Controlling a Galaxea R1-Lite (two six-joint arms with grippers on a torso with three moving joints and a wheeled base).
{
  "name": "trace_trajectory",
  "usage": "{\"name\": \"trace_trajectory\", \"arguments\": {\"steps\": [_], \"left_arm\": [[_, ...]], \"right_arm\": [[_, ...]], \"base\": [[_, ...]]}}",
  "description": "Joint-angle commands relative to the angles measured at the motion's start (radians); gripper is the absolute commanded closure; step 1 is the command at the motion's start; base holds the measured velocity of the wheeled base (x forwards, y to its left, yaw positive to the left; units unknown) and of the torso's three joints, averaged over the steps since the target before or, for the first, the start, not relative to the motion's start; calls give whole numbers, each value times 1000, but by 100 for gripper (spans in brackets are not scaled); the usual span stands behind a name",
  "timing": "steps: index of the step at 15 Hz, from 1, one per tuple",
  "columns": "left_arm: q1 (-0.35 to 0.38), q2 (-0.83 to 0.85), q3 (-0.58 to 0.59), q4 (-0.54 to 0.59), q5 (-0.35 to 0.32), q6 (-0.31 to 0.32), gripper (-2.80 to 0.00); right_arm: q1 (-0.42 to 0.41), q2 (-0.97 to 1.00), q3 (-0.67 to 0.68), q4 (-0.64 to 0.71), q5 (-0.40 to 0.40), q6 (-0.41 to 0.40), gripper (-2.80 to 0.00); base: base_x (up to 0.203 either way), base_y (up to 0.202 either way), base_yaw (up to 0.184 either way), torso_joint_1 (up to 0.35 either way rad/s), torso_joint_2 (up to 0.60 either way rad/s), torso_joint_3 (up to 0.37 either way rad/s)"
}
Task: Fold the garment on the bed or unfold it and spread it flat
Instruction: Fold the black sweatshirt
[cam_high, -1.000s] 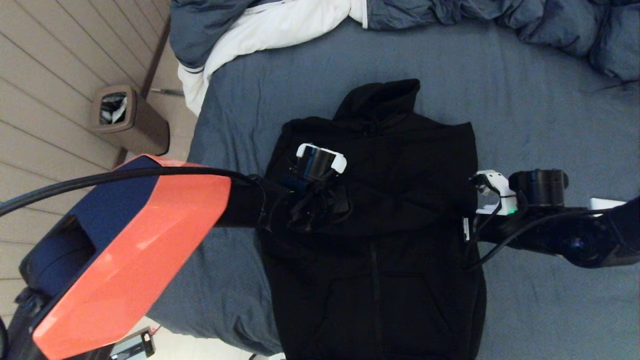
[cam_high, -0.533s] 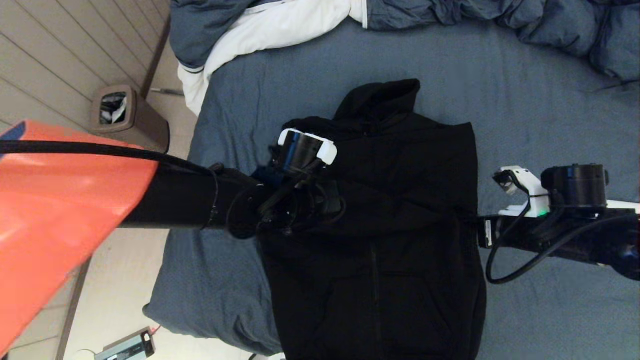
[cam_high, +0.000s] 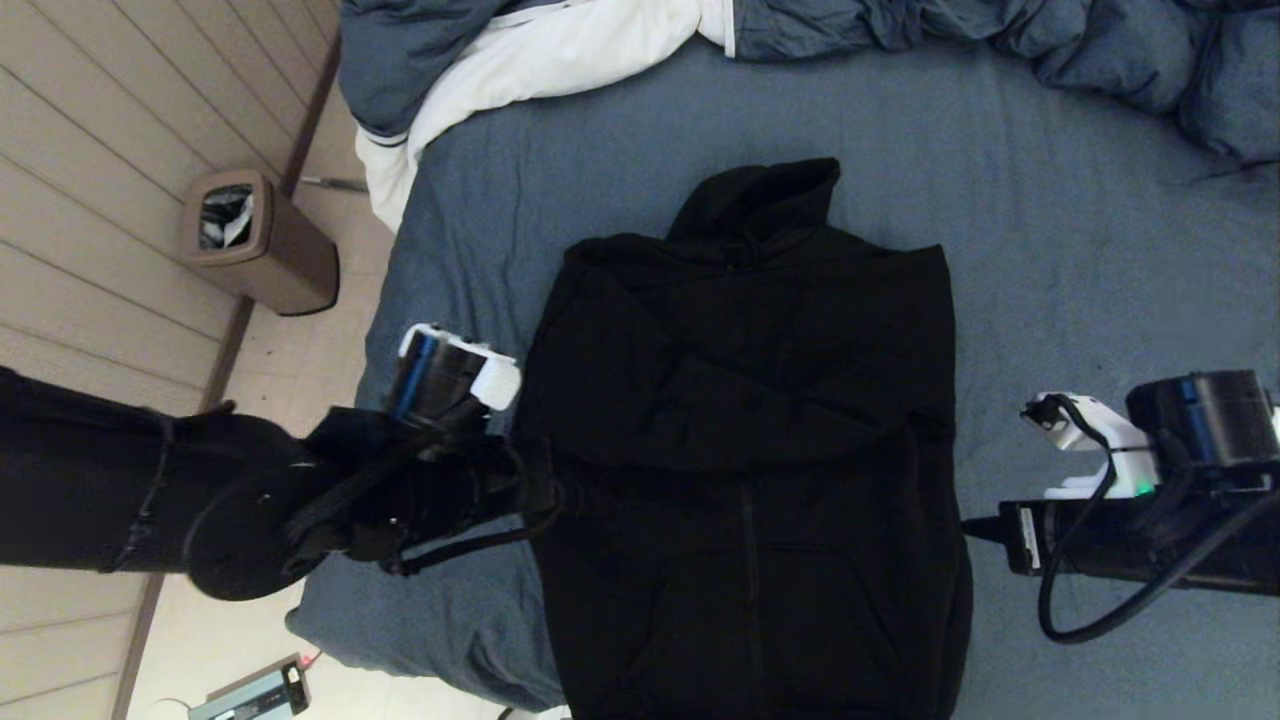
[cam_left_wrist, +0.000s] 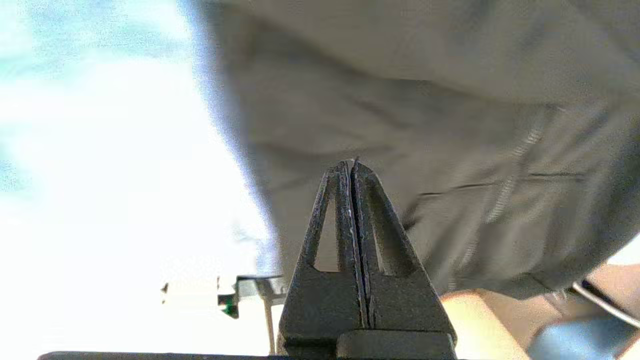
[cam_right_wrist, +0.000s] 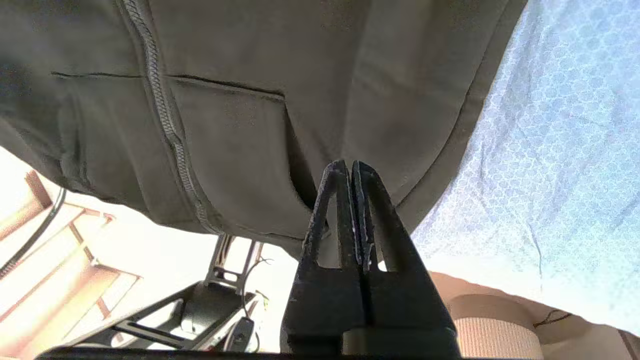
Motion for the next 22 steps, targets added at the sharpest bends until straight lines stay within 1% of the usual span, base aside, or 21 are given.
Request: {"name": "trace_trajectory", "arguments": {"steps": [1, 4, 5, 6, 7, 10, 18, 22], "left_arm": [[83, -120, 79, -8, -1, 0, 0], [185, -149, 121, -17, -13, -2, 0], [212, -150, 123, -30, -31, -4, 0], [240, -152, 121, -55, -66, -4, 0], [252, -156, 121, -77, -86, -3, 0], [253, -147, 128, -89, -90, -4, 0], [252, -107, 136, -89, -95, -6, 0], [253, -83, 137, -113, -95, -8, 0]], "right_arm": [[-8, -51, 2, -2, -11, 2, 0], [-12, -76, 0, -10, -58, 1, 0], [-11, -84, -6, -10, -60, 1, 0], [-11, -89, -17, -10, -62, 1, 0], [-11, -97, -27, -10, -63, 1, 0], [-8, -107, -42, -12, -61, -1, 0], [-8, -76, -31, -26, -63, -7, 0], [-8, -62, -29, -43, -61, -4, 0]], "base": [[0, 0, 0, 0, 0, 0], [0, 0, 0, 0, 0, 0], [0, 0, 0, 0, 0, 0], [0, 0, 0, 0, 0, 0], [0, 0, 0, 0, 0, 0], [0, 0, 0, 0, 0, 0], [0, 0, 0, 0, 0, 0], [0, 0, 0, 0, 0, 0]]}}
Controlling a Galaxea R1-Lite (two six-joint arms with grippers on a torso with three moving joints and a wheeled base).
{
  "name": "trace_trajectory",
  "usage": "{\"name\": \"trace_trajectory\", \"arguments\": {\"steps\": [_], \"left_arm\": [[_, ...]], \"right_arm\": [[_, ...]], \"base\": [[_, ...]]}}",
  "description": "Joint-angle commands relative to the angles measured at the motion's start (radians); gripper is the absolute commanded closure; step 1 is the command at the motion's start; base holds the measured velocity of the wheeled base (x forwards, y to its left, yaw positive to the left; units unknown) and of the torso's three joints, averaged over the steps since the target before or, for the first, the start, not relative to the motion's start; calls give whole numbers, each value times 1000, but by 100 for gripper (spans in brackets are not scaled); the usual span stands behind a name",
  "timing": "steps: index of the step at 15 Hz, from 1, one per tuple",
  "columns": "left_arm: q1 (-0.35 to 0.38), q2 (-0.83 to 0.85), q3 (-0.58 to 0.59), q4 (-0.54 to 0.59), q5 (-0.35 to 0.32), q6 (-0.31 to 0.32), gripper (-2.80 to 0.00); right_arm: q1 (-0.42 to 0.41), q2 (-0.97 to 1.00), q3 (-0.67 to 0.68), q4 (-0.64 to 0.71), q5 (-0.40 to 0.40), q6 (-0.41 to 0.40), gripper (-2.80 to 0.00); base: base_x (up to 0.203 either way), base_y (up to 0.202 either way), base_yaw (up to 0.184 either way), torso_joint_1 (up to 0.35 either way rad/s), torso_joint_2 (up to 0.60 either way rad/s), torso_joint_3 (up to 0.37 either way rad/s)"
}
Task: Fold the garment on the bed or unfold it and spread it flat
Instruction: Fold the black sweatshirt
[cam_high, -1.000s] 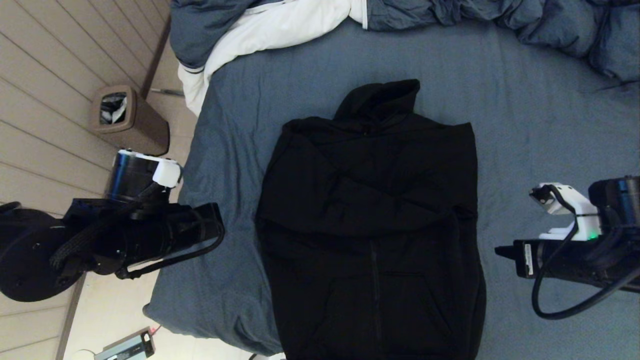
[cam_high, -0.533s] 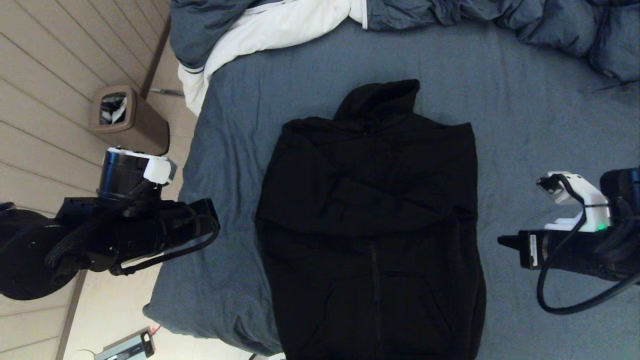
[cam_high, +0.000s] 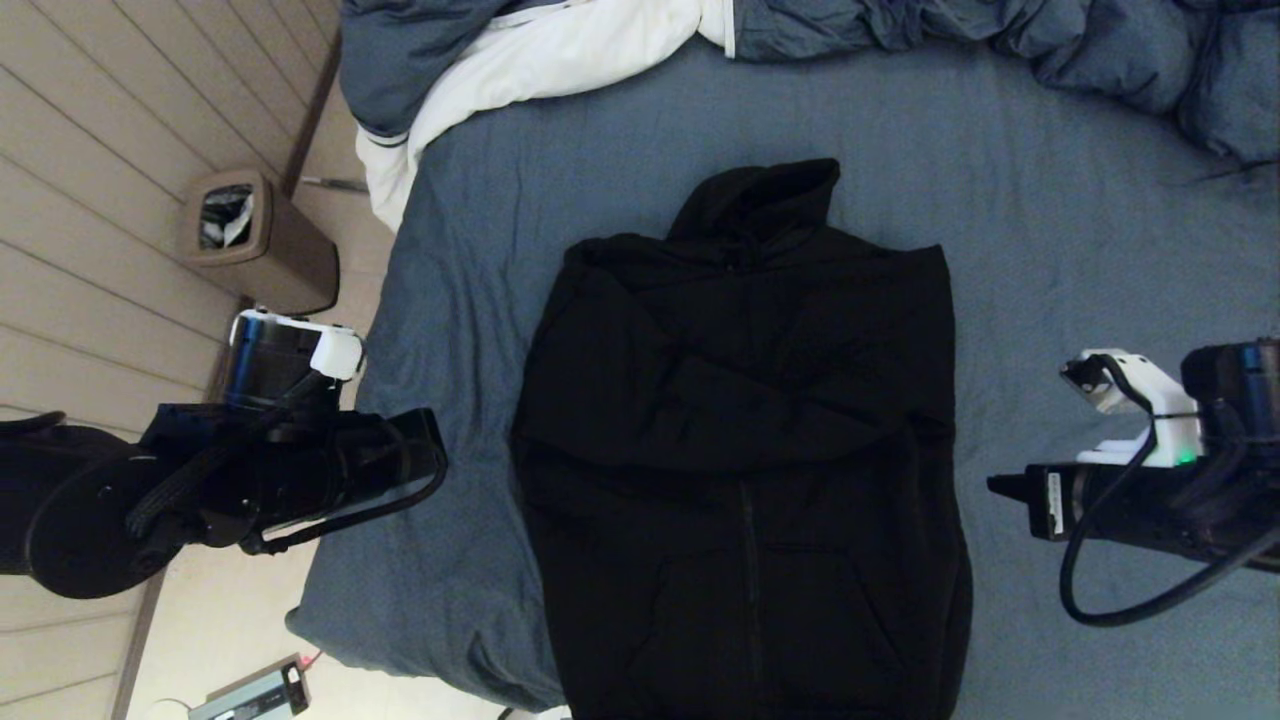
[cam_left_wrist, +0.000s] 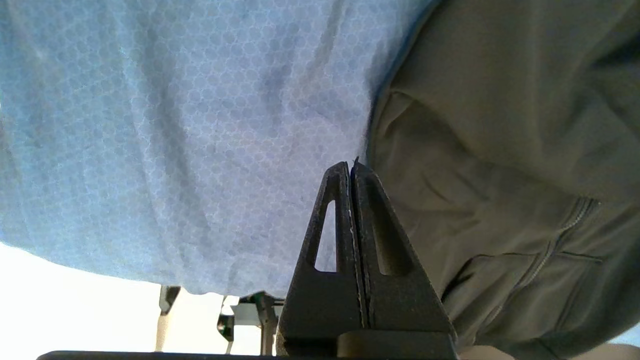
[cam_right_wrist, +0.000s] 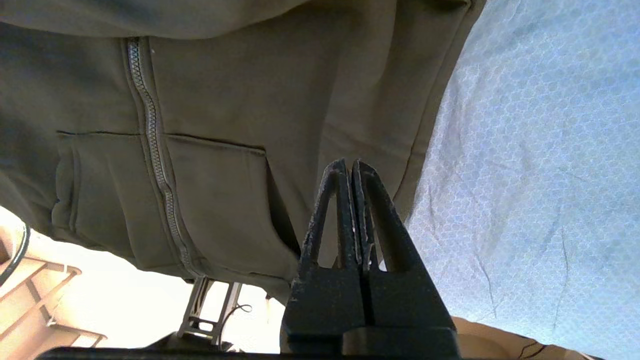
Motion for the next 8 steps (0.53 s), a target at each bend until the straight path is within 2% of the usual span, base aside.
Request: {"name": "trace_trajectory", "arguments": {"steps": [1, 3, 8], "left_arm": [[0, 17, 1, -4, -1, -4, 0], [0, 26, 1, -6, -1, -4, 0], [0, 15, 7, -16, -1, -5, 0]], "right_arm": [[-1, 10, 1, -2, 2, -1, 0], [-1, 10, 5, -2, 2, -1, 0], [1, -1, 2, -2, 2, -2, 0]], "base": [[0, 0, 0, 0, 0, 0], [0, 0, 0, -43, 69, 44], [0, 0, 0, -148, 318, 161]]}}
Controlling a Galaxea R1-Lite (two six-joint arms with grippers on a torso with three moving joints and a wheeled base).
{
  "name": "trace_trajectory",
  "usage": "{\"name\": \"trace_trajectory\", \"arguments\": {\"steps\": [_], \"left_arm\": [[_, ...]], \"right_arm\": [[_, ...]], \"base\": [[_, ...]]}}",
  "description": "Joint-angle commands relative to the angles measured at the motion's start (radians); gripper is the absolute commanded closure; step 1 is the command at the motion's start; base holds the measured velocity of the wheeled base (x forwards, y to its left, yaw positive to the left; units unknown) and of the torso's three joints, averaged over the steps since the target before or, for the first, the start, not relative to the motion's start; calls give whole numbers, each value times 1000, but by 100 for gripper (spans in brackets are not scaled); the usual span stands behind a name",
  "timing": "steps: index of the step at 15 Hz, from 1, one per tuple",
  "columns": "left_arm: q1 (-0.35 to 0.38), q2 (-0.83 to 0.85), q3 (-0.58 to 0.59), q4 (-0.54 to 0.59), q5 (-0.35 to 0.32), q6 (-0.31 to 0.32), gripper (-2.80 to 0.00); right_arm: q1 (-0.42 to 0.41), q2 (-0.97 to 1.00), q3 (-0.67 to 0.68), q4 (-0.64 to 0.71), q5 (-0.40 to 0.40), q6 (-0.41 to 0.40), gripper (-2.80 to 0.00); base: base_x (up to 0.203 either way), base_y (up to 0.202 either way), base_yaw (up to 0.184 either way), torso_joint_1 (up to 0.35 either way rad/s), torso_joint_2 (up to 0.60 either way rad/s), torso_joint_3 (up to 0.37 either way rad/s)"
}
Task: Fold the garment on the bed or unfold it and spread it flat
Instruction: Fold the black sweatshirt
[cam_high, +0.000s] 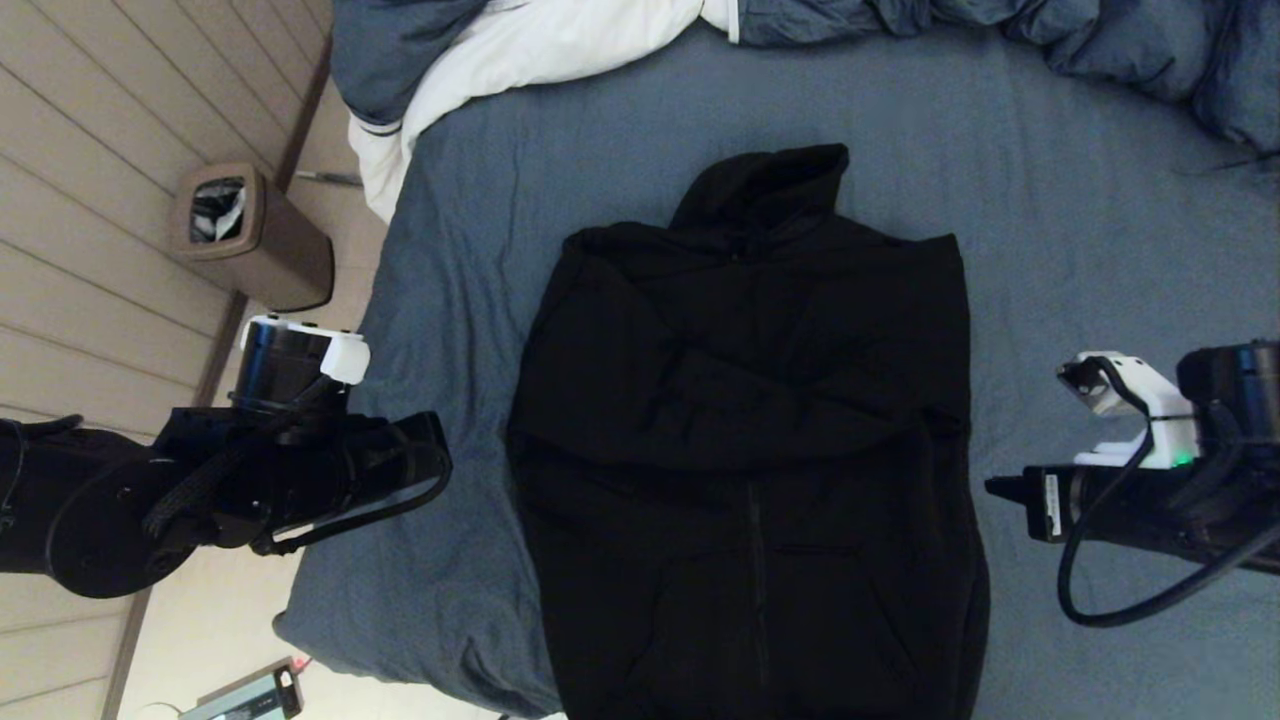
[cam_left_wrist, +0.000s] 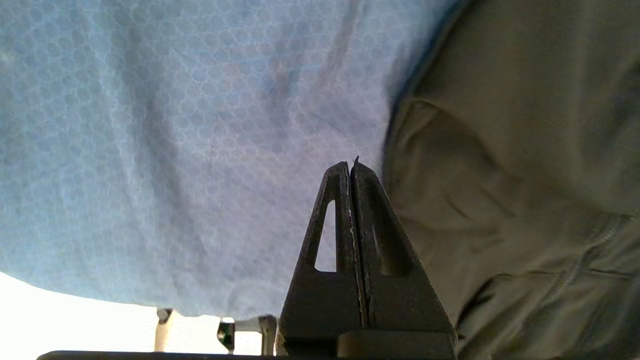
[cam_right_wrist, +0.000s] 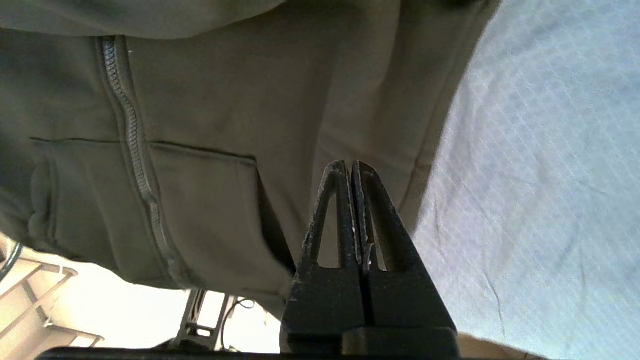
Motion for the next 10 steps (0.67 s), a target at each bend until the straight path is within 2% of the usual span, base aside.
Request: {"name": "trace_trajectory", "arguments": {"steps": [1, 10], "left_arm": [[0, -8, 2, -3, 1, -4, 0], [0, -82, 2, -3, 3, -3, 0]], "right_arm": [[0, -6, 1, -1, 2, -1, 0], [3, -59, 9, -1, -1, -1, 0]], "base": [[0, 0, 0, -138, 308, 161], [0, 0, 0, -174, 379, 200]]}}
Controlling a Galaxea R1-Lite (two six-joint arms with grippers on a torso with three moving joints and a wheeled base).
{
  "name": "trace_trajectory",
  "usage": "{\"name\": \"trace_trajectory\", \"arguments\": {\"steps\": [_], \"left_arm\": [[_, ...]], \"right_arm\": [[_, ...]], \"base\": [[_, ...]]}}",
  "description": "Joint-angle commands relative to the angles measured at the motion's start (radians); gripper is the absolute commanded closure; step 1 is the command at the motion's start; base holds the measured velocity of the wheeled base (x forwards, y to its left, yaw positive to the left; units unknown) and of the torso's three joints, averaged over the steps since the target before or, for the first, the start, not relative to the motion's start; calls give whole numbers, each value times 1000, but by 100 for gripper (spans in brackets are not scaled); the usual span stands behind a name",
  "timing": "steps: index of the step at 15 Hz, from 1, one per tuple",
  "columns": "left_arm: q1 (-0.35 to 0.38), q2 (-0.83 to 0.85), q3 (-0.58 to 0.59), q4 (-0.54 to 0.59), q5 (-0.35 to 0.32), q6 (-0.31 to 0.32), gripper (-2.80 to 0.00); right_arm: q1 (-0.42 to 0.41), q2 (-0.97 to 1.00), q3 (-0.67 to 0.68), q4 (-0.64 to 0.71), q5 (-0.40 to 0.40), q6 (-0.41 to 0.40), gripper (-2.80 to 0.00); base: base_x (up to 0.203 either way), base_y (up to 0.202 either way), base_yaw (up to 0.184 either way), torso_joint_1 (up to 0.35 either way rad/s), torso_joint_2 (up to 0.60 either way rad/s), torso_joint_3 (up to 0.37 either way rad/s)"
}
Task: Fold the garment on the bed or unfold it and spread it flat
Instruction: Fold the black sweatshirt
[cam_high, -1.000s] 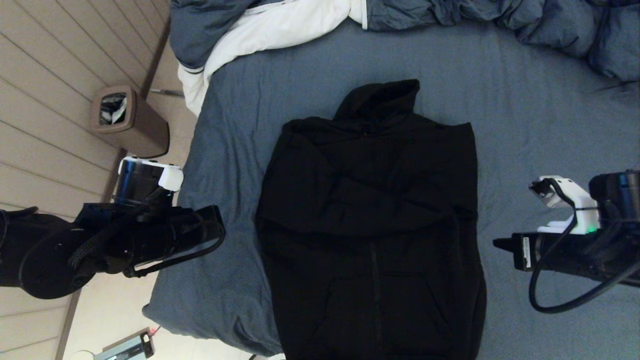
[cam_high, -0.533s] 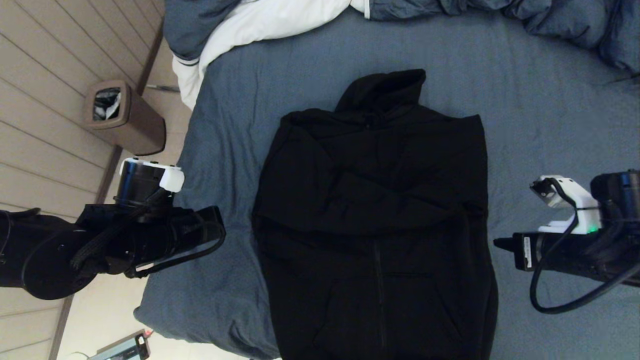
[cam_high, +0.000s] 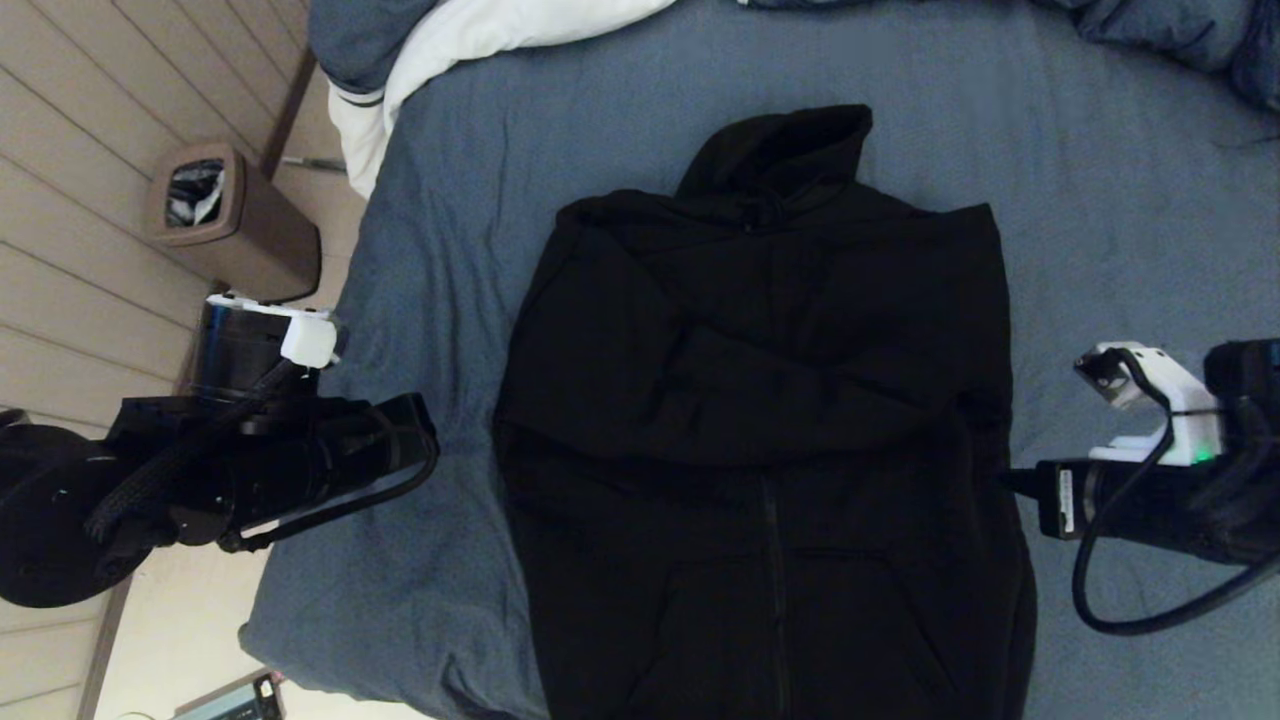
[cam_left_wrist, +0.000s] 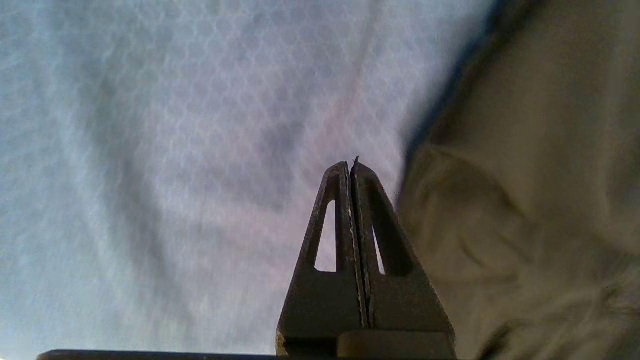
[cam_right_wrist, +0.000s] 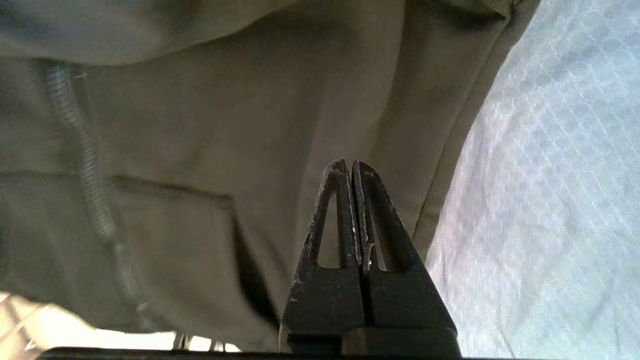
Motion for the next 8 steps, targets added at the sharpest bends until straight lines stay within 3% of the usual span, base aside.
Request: {"name": "trace_trajectory", "arguments": {"steps": [1, 8], "left_arm": [[0, -15, 0, -2, 1, -3, 0], [0, -42, 0, -2, 1, -5, 0]], "right_arm": [[2, -21, 9, -1, 0, -1, 0], [2, -65, 15, 0, 0, -1, 0]], "base": [[0, 0, 0, -235, 535, 285], [0, 0, 0, -244, 543, 296]]}}
